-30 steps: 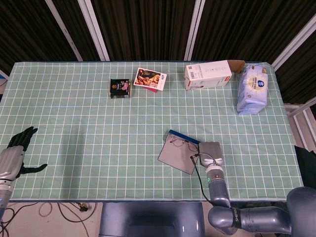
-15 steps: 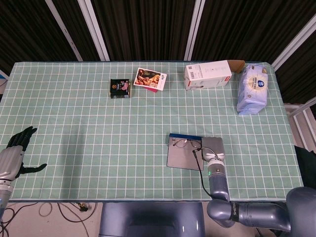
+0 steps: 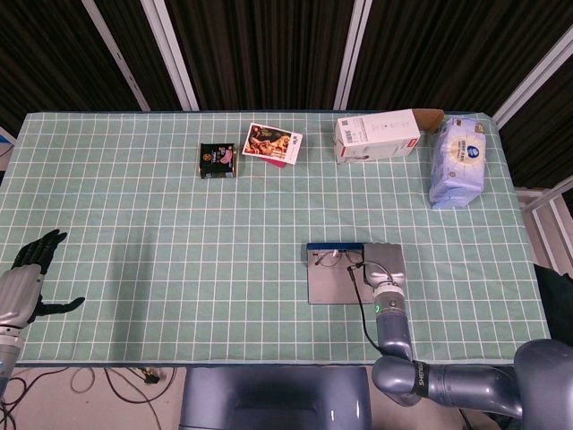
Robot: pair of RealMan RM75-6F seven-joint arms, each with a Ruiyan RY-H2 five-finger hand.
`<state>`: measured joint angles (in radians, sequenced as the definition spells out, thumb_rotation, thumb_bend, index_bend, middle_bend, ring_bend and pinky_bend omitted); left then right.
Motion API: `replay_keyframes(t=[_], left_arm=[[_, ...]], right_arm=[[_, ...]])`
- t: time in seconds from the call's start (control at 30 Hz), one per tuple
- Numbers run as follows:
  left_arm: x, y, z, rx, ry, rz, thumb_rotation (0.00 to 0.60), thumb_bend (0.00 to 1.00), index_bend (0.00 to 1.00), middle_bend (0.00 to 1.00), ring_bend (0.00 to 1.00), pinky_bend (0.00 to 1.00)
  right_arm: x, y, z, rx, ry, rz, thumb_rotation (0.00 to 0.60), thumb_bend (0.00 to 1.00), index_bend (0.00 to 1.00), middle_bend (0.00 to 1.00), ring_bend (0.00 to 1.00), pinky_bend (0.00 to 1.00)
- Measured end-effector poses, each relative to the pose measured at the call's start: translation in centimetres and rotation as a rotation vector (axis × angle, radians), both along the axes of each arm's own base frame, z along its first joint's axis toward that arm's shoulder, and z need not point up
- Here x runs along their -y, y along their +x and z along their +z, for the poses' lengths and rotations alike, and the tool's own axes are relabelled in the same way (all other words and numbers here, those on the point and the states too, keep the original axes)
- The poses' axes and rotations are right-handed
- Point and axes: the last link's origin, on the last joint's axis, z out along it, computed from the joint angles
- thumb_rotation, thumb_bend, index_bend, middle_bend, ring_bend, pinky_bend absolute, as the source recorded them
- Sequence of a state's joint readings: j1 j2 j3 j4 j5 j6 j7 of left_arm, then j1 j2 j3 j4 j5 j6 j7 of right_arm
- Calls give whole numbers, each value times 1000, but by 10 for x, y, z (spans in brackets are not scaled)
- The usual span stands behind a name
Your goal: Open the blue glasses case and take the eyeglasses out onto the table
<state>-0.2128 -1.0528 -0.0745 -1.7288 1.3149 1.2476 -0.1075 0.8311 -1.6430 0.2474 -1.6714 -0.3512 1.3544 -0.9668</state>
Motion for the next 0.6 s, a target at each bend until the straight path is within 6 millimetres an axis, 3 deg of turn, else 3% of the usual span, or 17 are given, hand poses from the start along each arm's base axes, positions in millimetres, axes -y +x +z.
replay_keyframes(t=[0.2, 0.47, 0.6], left_arm=[[0, 0, 0, 1, 0, 1, 600, 0, 0, 0, 0, 0], [0, 0, 0, -1, -3, -2, 600, 0, 0, 0, 0, 0], [1, 0, 0, -5, -2, -7, 600, 0, 0, 0, 0, 0]], right_arm=[[-1, 3, 3, 7, -5, 10, 600, 614, 373, 984, 1000, 1000], [-11, 25, 18, 77, -31, 88, 600, 421, 354, 988, 1000, 1000], [-8, 31, 26, 112, -62, 122, 600, 400, 345, 994, 1000, 1000]])
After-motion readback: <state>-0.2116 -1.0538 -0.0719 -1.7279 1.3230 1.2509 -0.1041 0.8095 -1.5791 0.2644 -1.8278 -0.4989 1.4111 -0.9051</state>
